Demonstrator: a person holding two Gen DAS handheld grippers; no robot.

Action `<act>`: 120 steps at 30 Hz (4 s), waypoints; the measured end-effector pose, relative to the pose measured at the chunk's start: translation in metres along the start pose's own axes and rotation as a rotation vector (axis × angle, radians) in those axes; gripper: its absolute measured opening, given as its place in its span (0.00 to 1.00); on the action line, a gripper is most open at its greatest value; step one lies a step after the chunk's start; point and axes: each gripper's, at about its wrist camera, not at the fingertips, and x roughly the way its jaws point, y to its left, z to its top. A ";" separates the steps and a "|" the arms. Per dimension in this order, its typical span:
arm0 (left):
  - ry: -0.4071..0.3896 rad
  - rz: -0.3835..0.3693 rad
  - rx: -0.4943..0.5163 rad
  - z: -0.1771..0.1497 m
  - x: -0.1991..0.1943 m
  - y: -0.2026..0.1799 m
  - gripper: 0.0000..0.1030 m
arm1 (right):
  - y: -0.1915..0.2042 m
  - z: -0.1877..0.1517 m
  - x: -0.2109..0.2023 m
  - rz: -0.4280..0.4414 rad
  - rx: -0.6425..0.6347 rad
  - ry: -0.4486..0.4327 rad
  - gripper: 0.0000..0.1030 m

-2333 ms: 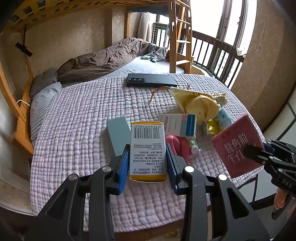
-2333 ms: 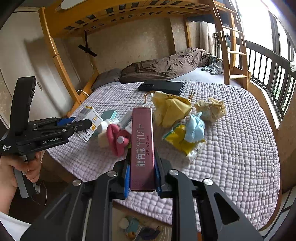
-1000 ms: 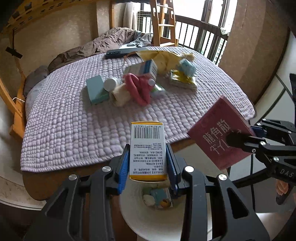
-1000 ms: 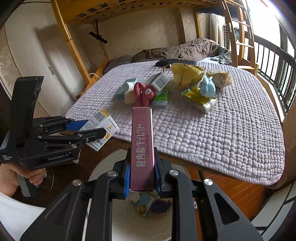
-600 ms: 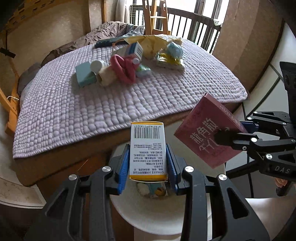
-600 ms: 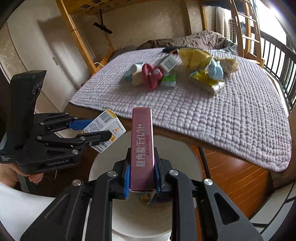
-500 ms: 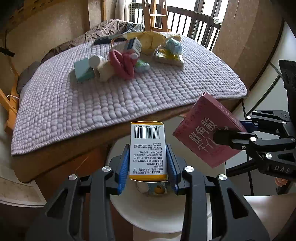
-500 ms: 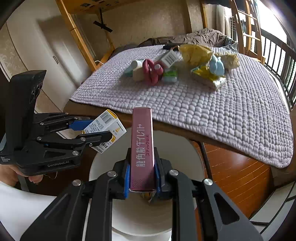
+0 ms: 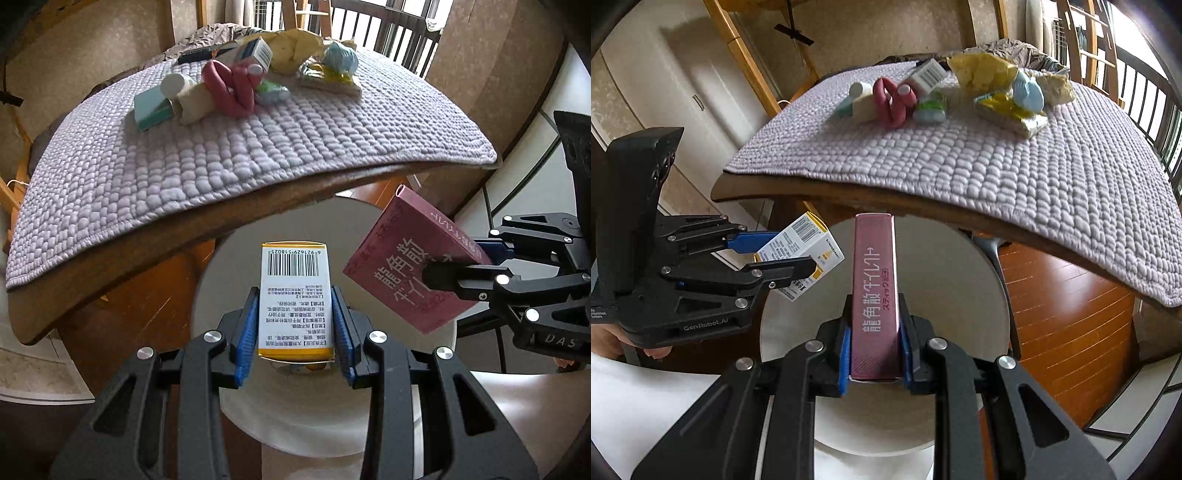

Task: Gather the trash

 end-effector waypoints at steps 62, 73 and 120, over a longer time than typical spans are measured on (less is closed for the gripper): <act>-0.226 0.103 -0.128 0.063 -0.032 0.073 0.97 | -0.042 0.083 -0.010 -0.140 0.089 -0.158 0.95; -0.225 0.361 -0.386 0.132 0.005 0.212 0.97 | -0.193 0.184 0.003 -0.427 0.255 -0.211 0.95; -0.145 0.409 -0.528 0.132 0.056 0.285 0.99 | -0.277 0.195 0.036 -0.533 0.336 -0.157 0.97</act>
